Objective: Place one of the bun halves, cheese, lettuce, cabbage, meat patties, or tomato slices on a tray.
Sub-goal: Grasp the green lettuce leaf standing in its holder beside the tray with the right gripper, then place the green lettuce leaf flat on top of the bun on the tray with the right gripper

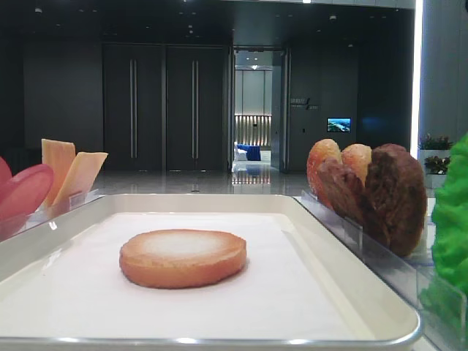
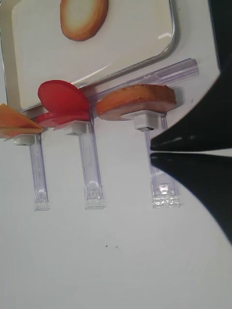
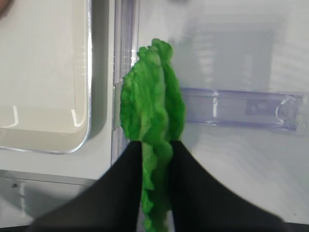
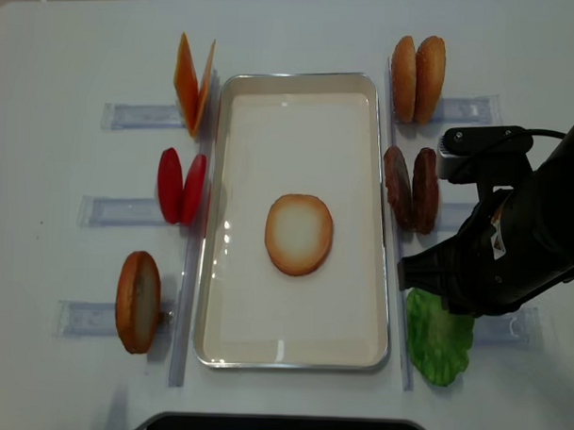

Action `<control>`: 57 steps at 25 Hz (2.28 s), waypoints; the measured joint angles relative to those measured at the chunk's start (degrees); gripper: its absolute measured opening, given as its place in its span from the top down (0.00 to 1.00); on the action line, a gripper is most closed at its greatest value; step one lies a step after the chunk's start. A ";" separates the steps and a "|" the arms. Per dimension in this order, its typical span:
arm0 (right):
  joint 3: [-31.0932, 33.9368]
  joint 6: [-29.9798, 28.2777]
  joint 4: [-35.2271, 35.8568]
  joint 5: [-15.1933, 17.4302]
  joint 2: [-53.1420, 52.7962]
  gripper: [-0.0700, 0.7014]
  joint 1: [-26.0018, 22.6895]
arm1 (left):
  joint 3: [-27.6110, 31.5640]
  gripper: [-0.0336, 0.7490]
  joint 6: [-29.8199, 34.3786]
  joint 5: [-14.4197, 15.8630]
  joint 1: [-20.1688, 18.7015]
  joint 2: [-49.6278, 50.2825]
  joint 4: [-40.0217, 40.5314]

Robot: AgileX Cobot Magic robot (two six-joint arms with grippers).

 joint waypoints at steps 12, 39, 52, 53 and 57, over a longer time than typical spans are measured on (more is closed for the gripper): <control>-2.59 -2.62 0.43 1.83 0.00 0.89 0.00 | 0.00 0.96 0.00 0.00 0.00 0.00 0.00; -18.79 -16.24 3.08 11.18 0.04 0.89 -12.63 | 0.00 0.96 0.00 0.00 0.00 0.00 0.00; -18.79 -34.55 30.56 -0.03 0.23 0.89 -14.08 | 0.00 0.96 0.00 0.00 0.00 0.00 0.00; -18.79 -36.91 34.46 -1.20 0.47 0.89 -13.65 | 0.00 0.96 0.00 0.00 0.00 0.00 0.00; -18.79 -44.86 45.78 -5.32 2.90 0.89 -10.19 | 0.00 0.96 0.00 0.00 0.00 0.00 0.00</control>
